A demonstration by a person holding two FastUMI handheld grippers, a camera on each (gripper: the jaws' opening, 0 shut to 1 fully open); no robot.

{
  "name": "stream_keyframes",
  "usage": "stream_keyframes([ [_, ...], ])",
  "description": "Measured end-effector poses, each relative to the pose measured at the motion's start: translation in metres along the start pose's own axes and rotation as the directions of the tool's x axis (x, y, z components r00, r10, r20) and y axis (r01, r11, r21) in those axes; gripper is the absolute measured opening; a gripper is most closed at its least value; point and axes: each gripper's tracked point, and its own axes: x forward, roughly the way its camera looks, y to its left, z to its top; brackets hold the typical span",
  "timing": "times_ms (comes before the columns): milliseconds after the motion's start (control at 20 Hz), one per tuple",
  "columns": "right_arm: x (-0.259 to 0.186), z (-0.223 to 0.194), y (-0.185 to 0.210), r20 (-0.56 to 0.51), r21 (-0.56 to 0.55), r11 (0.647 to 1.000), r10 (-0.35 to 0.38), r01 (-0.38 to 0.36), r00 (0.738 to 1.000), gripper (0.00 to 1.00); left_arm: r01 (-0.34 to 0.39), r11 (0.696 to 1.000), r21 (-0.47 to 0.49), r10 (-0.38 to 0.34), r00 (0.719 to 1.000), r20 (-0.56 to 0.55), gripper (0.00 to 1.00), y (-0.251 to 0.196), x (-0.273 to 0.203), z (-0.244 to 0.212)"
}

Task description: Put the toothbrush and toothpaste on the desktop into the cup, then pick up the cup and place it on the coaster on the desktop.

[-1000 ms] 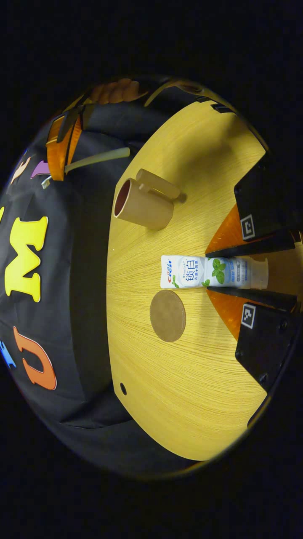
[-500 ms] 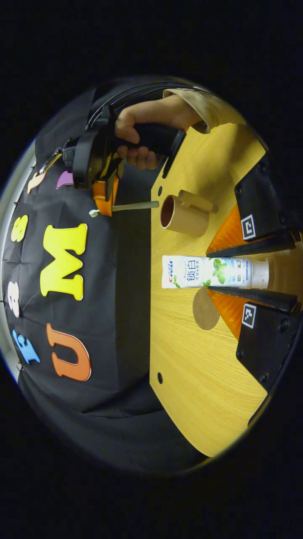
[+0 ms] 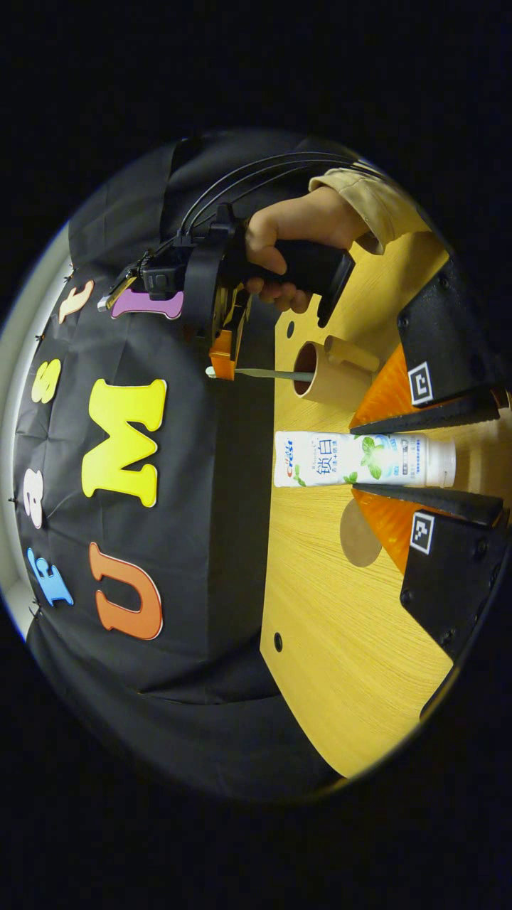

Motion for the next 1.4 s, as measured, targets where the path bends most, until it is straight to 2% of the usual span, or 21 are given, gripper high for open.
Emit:
stream_keyframes([
  [50,-0.002,-0.004,0.001,-0.015,0.001,1.000,0.011,-0.011,1.000,0.11,-0.001,1.000,0.001,0.001,1.000,-0.003,0.40,-0.002,0.003,0.001],
  [150,-0.012,-0.006,0.002,-0.028,0.004,0.999,0.046,-0.046,0.999,0.18,-0.003,1.000,0.003,0.003,1.000,0.007,0.40,-0.003,0.008,0.008],
  [200,-0.016,-0.007,0.005,-0.034,0.002,0.998,0.070,-0.070,0.997,0.27,0.001,1.000,0.002,-0.001,1.000,0.013,0.40,-0.007,0.010,0.013],
  [300,-0.027,-0.007,-0.004,-0.035,-0.028,0.998,0.062,-0.063,0.997,0.68,0.009,1.000,0.004,-0.009,1.000,0.029,0.41,-0.015,0.013,0.024],
  [400,-0.040,-0.004,-0.013,-0.020,-0.051,0.997,0.049,-0.050,0.999,0.96,0.000,1.000,0.018,-0.001,0.999,0.055,0.41,-0.021,0.015,0.037],
  [500,-0.065,0.002,-0.027,0.016,-0.066,0.998,0.024,-0.023,1.000,0.96,-0.020,0.998,0.055,0.016,0.996,0.083,0.40,-0.025,0.021,0.053],
  [650,-0.098,0.004,-0.052,0.062,-0.078,0.997,-0.015,0.020,0.998,0.96,-0.011,0.999,0.050,0.005,0.994,0.111,0.40,-0.039,0.032,0.071],
  [850,-0.143,-0.015,-0.085,0.086,-0.094,0.993,-0.063,0.071,0.994,0.95,0.001,0.998,0.068,-0.013,0.985,0.173,0.40,-0.055,0.052,0.103],
  [1050,-0.171,-0.056,-0.110,0.034,-0.061,0.995,-0.080,0.082,0.996,0.96,0.030,0.995,0.093,-0.049,0.977,0.210,0.40,-0.076,0.075,0.127],
  [1200,-0.180,-0.091,-0.128,-0.069,-0.054,0.994,-0.100,0.097,0.993,0.96,0.063,0.994,0.091,-0.084,0.966,0.246,0.40,-0.094,0.087,0.138],
  [1300,-0.182,-0.103,-0.126,-0.101,-0.032,0.997,-0.071,0.068,0.992,0.96,0.076,0.992,0.099,-0.098,0.963,0.252,0.40,-0.104,0.097,0.141],
  [1400,-0.186,-0.105,-0.131,-0.102,-0.045,0.997,-0.073,0.069,0.992,0.93,0.084,0.991,0.108,-0.108,0.965,0.240,0.40,-0.111,0.107,0.135],
])
